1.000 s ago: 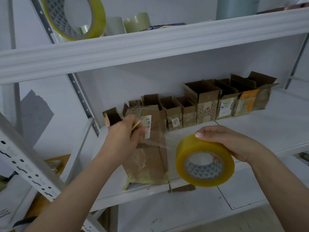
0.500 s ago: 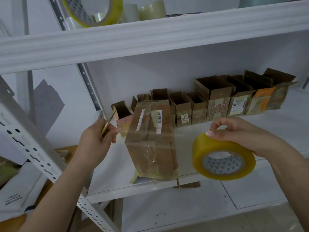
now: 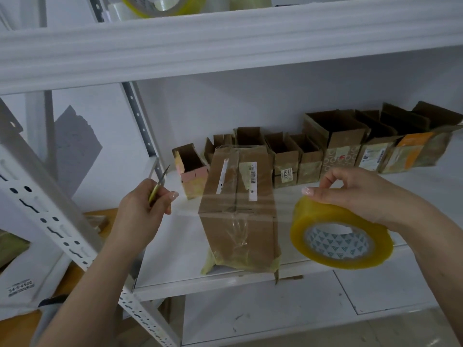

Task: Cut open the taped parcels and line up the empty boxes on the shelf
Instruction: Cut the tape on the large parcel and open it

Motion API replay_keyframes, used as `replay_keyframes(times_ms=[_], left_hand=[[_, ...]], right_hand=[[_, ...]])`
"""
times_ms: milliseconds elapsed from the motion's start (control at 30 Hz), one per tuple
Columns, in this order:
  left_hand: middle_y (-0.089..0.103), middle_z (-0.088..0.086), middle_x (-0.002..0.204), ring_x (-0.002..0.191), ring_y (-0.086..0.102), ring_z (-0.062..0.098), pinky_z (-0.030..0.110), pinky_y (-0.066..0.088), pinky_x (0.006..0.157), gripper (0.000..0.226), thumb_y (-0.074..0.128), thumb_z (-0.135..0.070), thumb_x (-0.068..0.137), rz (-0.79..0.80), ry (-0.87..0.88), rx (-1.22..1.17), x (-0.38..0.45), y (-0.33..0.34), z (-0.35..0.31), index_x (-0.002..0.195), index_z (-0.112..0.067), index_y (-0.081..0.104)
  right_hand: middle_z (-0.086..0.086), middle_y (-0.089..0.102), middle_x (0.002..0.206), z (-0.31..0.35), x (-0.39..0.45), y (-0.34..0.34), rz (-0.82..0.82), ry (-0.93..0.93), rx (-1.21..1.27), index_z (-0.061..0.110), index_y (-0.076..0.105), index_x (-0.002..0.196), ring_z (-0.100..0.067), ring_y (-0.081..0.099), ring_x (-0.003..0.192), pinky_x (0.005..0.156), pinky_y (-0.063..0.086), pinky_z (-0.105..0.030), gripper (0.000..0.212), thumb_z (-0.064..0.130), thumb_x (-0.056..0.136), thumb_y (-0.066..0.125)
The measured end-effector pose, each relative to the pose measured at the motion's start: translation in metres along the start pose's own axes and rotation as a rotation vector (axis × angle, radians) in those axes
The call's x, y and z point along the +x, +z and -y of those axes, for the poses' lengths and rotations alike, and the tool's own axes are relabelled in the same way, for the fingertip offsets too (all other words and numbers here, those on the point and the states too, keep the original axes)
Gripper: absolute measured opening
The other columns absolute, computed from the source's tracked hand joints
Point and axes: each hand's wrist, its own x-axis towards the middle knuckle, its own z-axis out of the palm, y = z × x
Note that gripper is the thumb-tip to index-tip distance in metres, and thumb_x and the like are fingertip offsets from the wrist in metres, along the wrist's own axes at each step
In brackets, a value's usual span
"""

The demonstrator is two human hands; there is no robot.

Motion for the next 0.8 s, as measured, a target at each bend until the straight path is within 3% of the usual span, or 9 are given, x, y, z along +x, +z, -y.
replay_keyframes(times_ms=[133,333,567,667,800], left_hand=[[0.062,-0.001,0.066,0.058,0.053,0.017,0.026,0.037,0.055,0.025,0.061,-0.026,0.094,0.057,0.01,-0.001,0.005,0.011,0.018,0.075,-0.011,0.054],[0.062,-0.003,0.066,0.066,0.058,0.009,0.025,0.041,0.066,0.026,0.057,-0.028,0.096,0.151,-0.066,-0.167,-0.006,0.045,0.04,0.078,-0.009,0.057],[0.05,-0.001,0.063,0.051,0.038,0.011,0.027,0.033,0.05,0.012,0.043,-0.021,0.103,0.252,-0.275,-0.567,-0.028,0.084,0.04,0.098,-0.018,0.053],[0.045,-0.002,0.06,0.049,0.033,0.01,0.026,0.03,0.046,0.013,0.04,-0.027,0.104,0.272,-0.294,-0.59,-0.032,0.087,0.034,0.111,-0.035,0.048],[0.04,0.004,0.063,0.048,0.031,0.012,0.023,0.028,0.043,0.013,0.037,-0.028,0.104,0.227,-0.329,-0.549,-0.033,0.091,0.028,0.113,-0.03,0.046]], right_hand=[[0.002,0.065,0.096,-0.008,0.006,0.007,0.027,0.038,0.009,0.028,0.062,0.091,-0.022,0.066,0.086,0.079,0.057,-0.042,0.067,0.078,0.047,0.06],[-0.005,0.07,0.087,-0.022,0.014,0.022,0.096,0.082,0.096,0.022,0.064,0.092,-0.023,0.07,0.076,0.069,0.058,-0.038,0.063,0.069,0.05,0.065],[-0.009,0.071,0.089,-0.022,0.019,0.032,0.162,0.08,0.133,0.023,0.064,0.095,-0.027,0.071,0.078,0.075,0.059,-0.044,0.062,0.067,0.051,0.067],[-0.009,0.072,0.089,-0.022,0.018,0.032,0.183,0.081,0.148,0.022,0.064,0.097,-0.028,0.072,0.076,0.072,0.06,-0.042,0.064,0.064,0.049,0.069],[-0.008,0.073,0.088,-0.02,0.018,0.034,0.208,0.068,0.145,0.022,0.064,0.099,-0.025,0.072,0.074,0.067,0.059,-0.036,0.06,0.06,0.052,0.068]])
